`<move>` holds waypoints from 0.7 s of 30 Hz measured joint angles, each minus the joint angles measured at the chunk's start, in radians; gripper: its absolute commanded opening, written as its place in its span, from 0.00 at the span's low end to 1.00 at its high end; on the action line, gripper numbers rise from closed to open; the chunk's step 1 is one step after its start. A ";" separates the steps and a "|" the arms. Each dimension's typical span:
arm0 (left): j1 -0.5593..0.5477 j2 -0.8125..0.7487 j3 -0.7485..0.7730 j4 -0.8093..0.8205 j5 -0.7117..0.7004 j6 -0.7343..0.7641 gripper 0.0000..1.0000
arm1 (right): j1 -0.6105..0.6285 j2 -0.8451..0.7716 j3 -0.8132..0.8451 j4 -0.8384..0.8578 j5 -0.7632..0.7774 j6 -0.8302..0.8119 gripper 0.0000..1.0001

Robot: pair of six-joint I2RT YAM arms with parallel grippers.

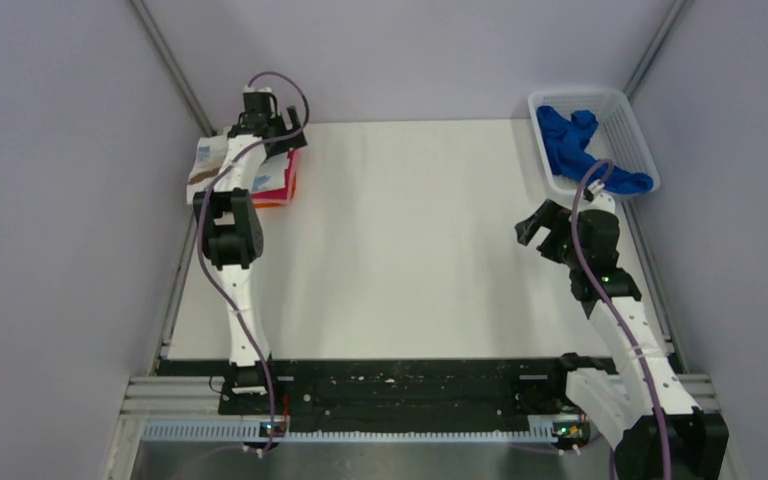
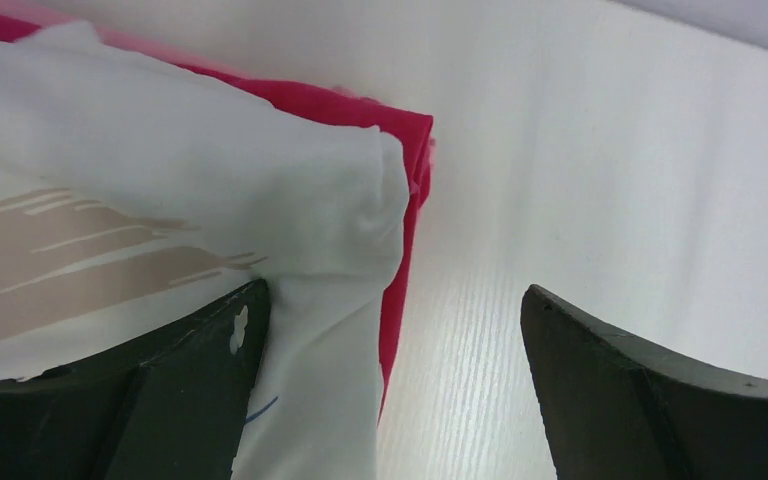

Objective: Fold and stack the t-shirts
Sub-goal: Put the neatly folded tshirt into the corner of the board with the left arm

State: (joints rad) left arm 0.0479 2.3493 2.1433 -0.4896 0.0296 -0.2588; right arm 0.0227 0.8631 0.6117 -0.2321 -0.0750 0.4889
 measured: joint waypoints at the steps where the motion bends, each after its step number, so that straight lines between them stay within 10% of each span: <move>1: -0.006 0.018 0.005 0.002 0.014 -0.005 0.99 | 0.000 0.000 0.000 0.000 0.002 0.000 0.99; 21: -0.104 0.050 0.063 -0.030 -0.066 0.009 0.99 | 0.000 0.000 0.000 0.002 -0.005 -0.010 0.99</move>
State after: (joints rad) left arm -0.0559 2.3993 2.2066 -0.5194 -0.0368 -0.2497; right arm 0.0227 0.8631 0.6117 -0.2306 -0.0799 0.4789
